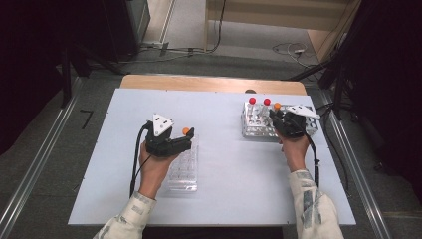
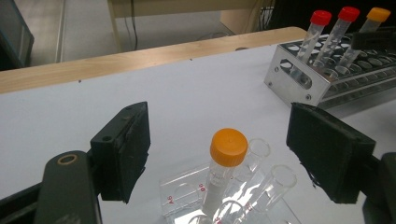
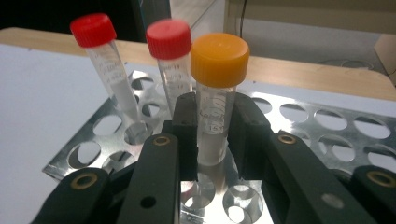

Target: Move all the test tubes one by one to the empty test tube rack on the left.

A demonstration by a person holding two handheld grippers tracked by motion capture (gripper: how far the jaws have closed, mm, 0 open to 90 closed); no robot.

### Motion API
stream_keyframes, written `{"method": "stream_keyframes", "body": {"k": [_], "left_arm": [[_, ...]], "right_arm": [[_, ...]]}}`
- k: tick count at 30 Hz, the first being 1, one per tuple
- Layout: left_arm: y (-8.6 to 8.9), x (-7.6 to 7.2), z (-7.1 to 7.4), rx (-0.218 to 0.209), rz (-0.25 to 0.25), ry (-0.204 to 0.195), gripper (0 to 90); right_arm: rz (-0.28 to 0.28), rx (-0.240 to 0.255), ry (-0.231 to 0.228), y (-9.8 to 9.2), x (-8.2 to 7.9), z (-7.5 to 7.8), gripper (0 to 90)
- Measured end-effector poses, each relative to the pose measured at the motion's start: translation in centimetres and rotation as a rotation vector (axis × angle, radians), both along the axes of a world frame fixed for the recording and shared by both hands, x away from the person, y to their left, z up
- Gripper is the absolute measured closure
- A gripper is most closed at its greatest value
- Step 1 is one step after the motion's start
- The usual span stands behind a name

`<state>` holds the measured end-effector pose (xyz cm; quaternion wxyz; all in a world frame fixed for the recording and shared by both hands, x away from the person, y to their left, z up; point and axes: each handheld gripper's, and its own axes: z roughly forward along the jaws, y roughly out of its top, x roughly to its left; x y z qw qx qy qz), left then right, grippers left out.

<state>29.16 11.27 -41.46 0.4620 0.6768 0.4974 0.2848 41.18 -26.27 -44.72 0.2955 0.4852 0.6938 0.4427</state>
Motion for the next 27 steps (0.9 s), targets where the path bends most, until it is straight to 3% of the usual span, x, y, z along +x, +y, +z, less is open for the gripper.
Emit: {"method": "stream_keyframes", "body": {"k": [14, 27], "left_arm": [[0.0, -0.1, 0.1, -0.002, 0.008, -0.007, 20.2], [0.1, -0.3, 0.4, -0.008, 0.008, -0.013, 20.2]], "right_arm": [[-0.011, 0.054, -0.101, -0.6, -1.6, 2.8, 71.3], [0.035, 0.060, -0.133, 0.2, -3.6, 4.9, 71.2]]}}
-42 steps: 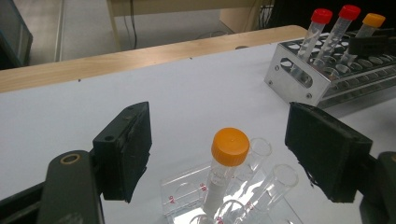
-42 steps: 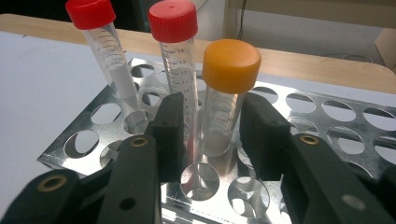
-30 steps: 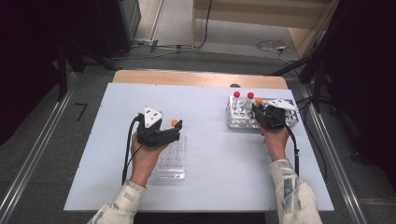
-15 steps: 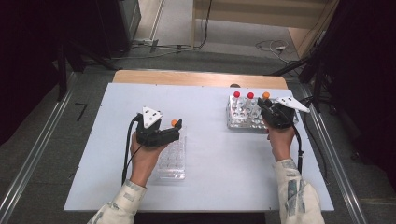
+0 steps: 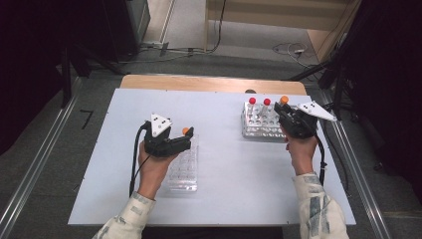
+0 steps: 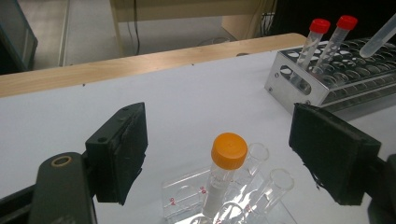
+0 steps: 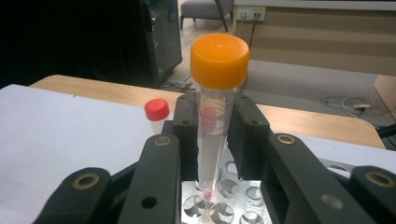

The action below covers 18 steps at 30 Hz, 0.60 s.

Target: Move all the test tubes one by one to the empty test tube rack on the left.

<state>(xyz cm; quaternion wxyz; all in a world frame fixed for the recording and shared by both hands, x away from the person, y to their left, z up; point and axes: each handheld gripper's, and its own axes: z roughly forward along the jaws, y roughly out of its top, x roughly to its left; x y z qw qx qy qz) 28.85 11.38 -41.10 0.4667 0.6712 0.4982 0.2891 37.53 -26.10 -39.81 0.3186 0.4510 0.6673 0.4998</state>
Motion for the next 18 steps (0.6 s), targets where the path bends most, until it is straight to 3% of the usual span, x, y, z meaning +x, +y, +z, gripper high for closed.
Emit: {"method": "stream_keyframes", "body": {"k": [13, 18], "left_arm": [[-0.2, -0.2, 0.2, -0.008, -0.009, -0.010, 20.2], [-0.3, -0.3, 0.4, -0.013, -0.014, -0.011, 20.2]], "right_arm": [[0.072, 0.020, 0.006, 1.0, -1.4, 0.7, 71.3], [0.098, 0.005, 0.012, 1.7, -1.8, 0.6, 71.3]]}}
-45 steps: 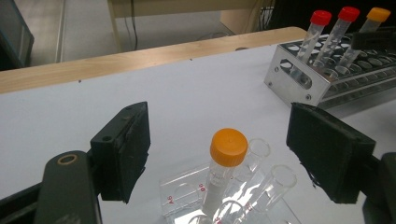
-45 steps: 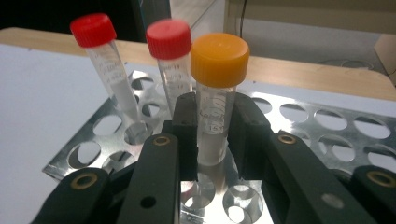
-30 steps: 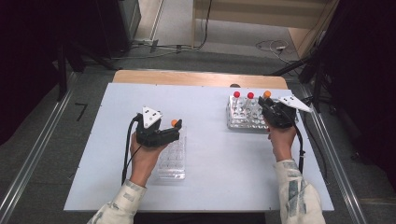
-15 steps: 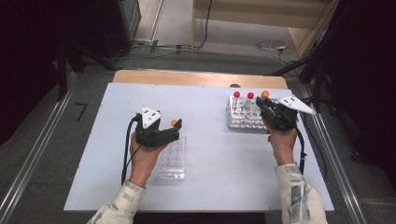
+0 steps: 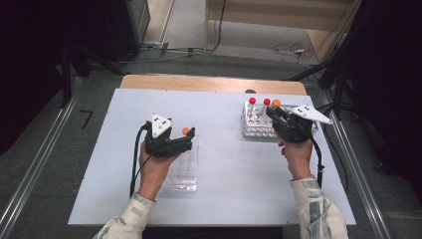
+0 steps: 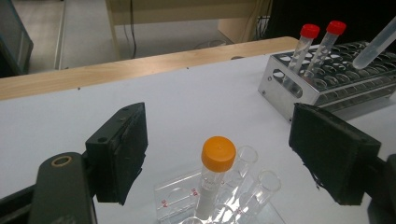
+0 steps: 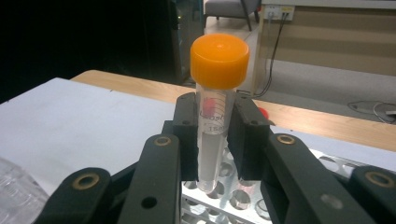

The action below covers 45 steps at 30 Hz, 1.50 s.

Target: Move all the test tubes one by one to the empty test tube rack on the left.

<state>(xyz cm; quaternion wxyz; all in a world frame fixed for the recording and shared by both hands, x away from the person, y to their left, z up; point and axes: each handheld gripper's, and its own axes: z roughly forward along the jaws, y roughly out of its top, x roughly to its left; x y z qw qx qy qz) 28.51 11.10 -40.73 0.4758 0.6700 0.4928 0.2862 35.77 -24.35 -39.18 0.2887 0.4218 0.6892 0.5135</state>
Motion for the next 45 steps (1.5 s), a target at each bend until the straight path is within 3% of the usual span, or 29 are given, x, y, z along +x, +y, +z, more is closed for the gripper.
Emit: {"method": "stream_keyframes", "body": {"k": [18, 28, 37, 45], "left_arm": [[0.1, -0.2, 0.3, -0.006, -0.001, -0.007, 20.3], [-0.6, -0.5, 0.5, -0.008, -0.026, -0.016, 20.3], [-2.9, -1.9, 1.6, -0.032, -0.127, -0.052, 22.3], [-4.6, -2.4, 1.4, -0.017, -0.220, -0.058, 38.4]], "right_arm": [[0.149, -0.064, 0.032, 4.6, -1.4, -1.4, 71.2], [0.264, -0.090, 0.063, 7.4, -2.6, -2.5, 71.2], [0.366, -0.137, 0.080, 10.2, -4.2, -3.4, 71.2], [0.435, -0.143, 0.072, 11.6, -5.6, -3.0, 71.2]]}}
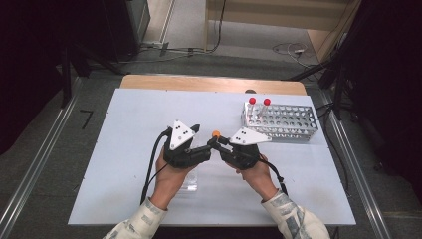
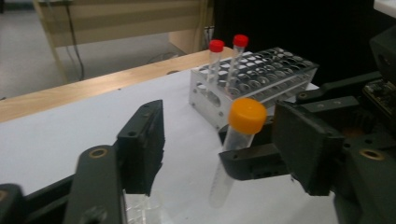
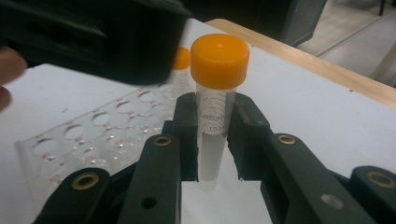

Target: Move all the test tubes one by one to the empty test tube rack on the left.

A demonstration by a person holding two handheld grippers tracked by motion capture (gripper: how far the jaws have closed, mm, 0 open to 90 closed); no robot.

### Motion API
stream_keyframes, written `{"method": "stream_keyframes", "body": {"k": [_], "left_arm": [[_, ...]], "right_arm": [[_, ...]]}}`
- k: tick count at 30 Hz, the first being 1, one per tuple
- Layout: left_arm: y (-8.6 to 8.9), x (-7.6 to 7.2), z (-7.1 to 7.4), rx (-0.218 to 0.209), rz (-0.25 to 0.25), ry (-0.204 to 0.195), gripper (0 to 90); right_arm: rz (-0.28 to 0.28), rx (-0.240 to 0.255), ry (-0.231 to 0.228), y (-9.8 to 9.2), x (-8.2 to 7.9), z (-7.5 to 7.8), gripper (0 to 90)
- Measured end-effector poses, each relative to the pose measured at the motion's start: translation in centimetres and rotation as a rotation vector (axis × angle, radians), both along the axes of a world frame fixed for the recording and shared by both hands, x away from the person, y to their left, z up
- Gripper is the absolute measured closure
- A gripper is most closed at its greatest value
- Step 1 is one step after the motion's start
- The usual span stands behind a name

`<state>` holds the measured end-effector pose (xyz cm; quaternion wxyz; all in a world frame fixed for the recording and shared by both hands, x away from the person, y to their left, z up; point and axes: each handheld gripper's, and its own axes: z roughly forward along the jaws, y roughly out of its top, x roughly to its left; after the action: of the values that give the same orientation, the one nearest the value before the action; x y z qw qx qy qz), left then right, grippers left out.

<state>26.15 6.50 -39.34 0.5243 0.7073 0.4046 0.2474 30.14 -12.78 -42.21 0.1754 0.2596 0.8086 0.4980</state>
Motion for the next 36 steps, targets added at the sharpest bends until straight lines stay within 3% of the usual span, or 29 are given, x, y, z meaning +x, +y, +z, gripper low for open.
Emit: {"method": "stream_keyframes", "body": {"k": [8, 21, 29, 36], "left_arm": [[-0.1, -0.4, 0.3, -0.021, -0.050, -0.019, 56.8], [-0.3, -0.4, 0.2, -0.001, -0.077, -0.010, 68.6], [-0.1, -0.5, 0.4, -0.005, -0.076, -0.006, 69.7], [1.0, -0.6, 1.2, -0.032, -0.062, -0.007, 69.8]], "right_arm": [[0.038, 0.011, -0.003, 0.5, -0.8, 0.6, 71.2], [0.050, 0.015, -0.005, 0.7, -1.2, 0.7, 71.1], [0.058, 0.025, -0.001, 0.7, -1.3, 0.8, 70.5], [0.089, 0.041, 0.013, 0.8, -1.4, 1.1, 46.5]]}}
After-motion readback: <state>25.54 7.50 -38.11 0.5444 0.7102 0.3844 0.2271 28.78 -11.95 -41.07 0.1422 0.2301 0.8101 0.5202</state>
